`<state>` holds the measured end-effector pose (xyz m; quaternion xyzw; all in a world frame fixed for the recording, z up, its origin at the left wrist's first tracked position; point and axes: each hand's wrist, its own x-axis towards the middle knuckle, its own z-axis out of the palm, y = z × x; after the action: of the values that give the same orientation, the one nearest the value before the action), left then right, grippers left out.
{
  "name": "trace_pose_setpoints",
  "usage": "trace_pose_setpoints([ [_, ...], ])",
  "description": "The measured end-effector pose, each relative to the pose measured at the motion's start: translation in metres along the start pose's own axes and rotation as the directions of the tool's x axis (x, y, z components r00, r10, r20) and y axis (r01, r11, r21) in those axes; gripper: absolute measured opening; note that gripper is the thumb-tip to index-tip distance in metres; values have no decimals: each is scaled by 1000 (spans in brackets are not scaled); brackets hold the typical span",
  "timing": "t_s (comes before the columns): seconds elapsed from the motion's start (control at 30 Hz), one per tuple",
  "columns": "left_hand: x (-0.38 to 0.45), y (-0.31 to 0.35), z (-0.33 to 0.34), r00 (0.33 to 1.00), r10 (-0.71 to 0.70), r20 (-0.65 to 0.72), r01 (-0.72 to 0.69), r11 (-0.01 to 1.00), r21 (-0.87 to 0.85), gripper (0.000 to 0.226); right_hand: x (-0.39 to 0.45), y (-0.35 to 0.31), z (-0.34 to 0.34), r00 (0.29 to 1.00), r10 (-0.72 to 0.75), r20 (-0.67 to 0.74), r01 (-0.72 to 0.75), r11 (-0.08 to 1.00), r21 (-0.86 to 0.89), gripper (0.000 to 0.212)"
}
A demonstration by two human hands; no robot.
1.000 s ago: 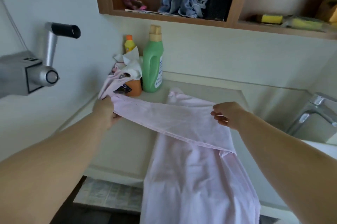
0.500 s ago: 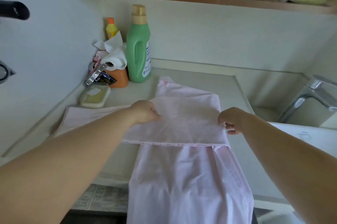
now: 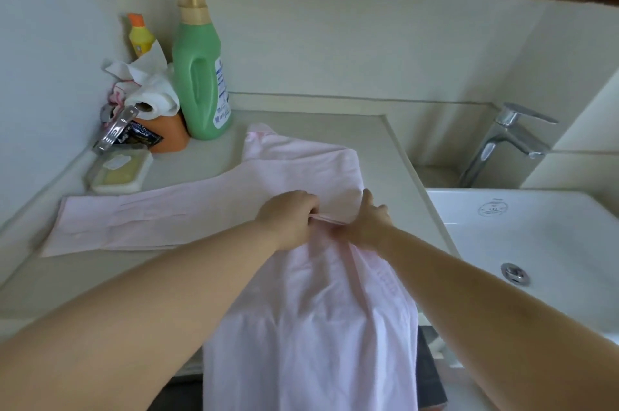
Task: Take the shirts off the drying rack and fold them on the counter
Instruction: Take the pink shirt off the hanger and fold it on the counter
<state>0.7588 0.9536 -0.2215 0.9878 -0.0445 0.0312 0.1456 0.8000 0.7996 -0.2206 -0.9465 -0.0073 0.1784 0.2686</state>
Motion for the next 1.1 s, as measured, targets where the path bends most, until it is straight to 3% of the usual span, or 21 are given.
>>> trace_pose_setpoints([
  [0.1,2,-4,-6,994,38,-104,-42,998,-37,12,4,8,5,978,-56,-200,44,997,-63,52],
  [0.27,-6,-12,0,989,5,147,-22,993,115,20,1,34,-14,960,-101,-262,47,978,-203,28],
  [0.37,-15,-20,11,964,-74,254,31,985,171,21,-2,53,-17,960,-90,-266,-3,943,-331,30],
  [0.5,-13,-26,5,891,-142,432,89,986,141,26,-1,66,-21,956,-75,-284,-22,946,-325,33],
  [0.57,-6,-24,-7,821,-188,539,201,979,35,19,0,66,-25,971,-95,-219,13,937,-349,42],
  [0.63,7,-24,-15,836,-206,509,249,968,-16,20,-1,64,-31,991,-82,-106,40,937,-347,50],
  [0.73,29,-37,-23,934,-284,214,280,959,53,24,0,56,-49,994,-22,110,45,975,-215,59],
  [0.83,55,-52,-23,879,-460,128,459,888,35,52,16,50,-69,982,74,175,-82,996,39,57],
  [0.93,82,-65,-16,823,-551,137,564,822,-78,54,54,49,-76,981,182,66,-194,941,279,35],
  [1.0,95,-70,-13,786,-602,142,618,776,-127,54,84,48,-75,977,211,29,-204,886,417,30],
  [1.1,118,-78,-4,716,-685,137,693,671,-264,48,127,39,-72,978,206,-17,-173,862,476,27],
])
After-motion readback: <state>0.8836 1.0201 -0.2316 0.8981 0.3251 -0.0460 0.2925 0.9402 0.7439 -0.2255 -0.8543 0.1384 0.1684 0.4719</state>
